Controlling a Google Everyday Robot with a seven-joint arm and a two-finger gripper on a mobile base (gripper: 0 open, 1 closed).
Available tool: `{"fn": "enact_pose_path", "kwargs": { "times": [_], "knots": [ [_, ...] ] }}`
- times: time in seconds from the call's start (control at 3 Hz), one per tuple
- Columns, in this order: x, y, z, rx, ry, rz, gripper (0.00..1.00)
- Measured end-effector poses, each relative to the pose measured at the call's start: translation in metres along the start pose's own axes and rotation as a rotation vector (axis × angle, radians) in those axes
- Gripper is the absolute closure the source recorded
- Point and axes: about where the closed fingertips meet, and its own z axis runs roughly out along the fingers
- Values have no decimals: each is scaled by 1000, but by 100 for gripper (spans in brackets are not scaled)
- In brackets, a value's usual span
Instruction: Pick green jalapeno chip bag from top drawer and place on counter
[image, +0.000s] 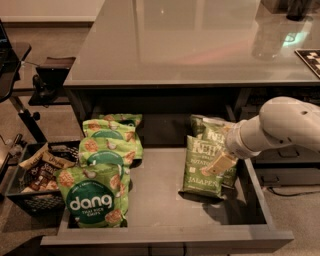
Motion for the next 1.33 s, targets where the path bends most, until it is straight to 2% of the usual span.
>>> {"fn": "enact_pose_path", "kwargs": {
  "times": [0.33,0.67,1.0,1.33],
  "knots": [
    [2,6,12,-35,3,-4,24],
    [4,14,21,-68,7,-8,24],
    [6,19,30,-95,10,-6,43],
    [6,19,30,-95,10,-6,67]
  ]
}}
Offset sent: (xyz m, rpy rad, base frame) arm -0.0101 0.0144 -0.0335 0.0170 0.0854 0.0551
